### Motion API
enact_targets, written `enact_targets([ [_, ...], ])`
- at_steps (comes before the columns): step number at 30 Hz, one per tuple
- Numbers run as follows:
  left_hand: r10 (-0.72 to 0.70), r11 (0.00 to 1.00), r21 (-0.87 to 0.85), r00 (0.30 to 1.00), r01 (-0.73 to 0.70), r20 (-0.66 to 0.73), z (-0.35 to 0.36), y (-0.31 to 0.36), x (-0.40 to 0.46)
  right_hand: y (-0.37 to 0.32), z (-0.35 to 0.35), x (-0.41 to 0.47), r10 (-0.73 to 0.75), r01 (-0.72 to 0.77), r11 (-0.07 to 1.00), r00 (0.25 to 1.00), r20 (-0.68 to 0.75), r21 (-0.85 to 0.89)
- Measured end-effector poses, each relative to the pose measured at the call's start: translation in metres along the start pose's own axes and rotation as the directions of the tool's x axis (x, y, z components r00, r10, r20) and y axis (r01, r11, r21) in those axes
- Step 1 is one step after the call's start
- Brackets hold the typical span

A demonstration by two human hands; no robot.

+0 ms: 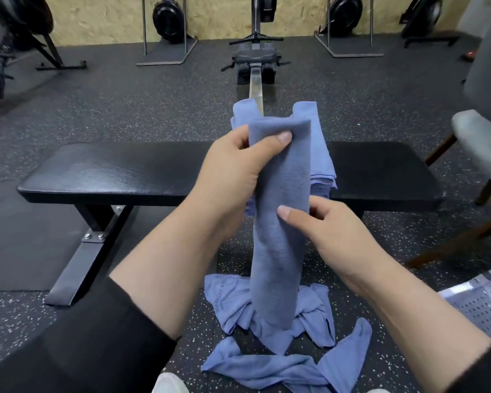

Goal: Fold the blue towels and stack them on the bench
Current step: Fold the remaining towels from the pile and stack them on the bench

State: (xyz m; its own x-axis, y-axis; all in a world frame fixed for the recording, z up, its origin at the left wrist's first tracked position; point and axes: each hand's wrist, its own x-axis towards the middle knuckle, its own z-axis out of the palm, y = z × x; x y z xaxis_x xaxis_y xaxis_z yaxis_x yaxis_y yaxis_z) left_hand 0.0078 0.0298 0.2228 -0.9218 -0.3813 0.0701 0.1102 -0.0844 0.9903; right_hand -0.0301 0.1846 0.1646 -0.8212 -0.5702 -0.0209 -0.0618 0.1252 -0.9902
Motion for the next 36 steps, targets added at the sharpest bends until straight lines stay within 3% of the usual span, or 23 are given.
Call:
enact_targets([
  [3,-0.088,0.994,-0.050,0.992,0.092,0.088,0.013,0.004,0.004,-0.008,-0.012,-0.005,-0.021,0.023,0.999,0.998,-0.066,0.031],
  [12,-0.103,0.991,-0.085,0.993,0.108,0.065,0.077,0.027,0.066,-0.009,-0.055,-0.017,-0.046,0.036,0.998,0.959,-0.279,-0.043],
  [16,-0.174,0.977,-0.116,0.984,0.177,0.039,0.107,0.022,0.106,-0.004,-0.079,-0.021,0.065,-0.025,0.991,0.953,-0.297,0.135],
  [20,-0.227,0.967,-0.104,0.972,0.231,0.054,0.138,0.014,0.139,-0.002,-0.102,-0.024,0.185,-0.106,0.935,0.960,-0.210,0.339],
  [25,-0.266,0.960,-0.062,0.960,0.271,0.089,0.165,0.002,0.176,0.010,-0.128,-0.018,0.243,-0.175,0.947,0.939,-0.244,0.269],
  [29,-0.315,0.949,-0.007,0.949,0.315,0.019,0.178,-0.018,0.209,0.026,-0.139,-0.013,0.264,-0.232,0.963,0.918,-0.297,0.141],
  [36,-0.345,0.934,0.079,0.937,0.348,-0.053,0.198,-0.060,0.281,0.067,-0.166,0.027,0.270,-0.242,0.963,0.821,-0.503,0.123],
])
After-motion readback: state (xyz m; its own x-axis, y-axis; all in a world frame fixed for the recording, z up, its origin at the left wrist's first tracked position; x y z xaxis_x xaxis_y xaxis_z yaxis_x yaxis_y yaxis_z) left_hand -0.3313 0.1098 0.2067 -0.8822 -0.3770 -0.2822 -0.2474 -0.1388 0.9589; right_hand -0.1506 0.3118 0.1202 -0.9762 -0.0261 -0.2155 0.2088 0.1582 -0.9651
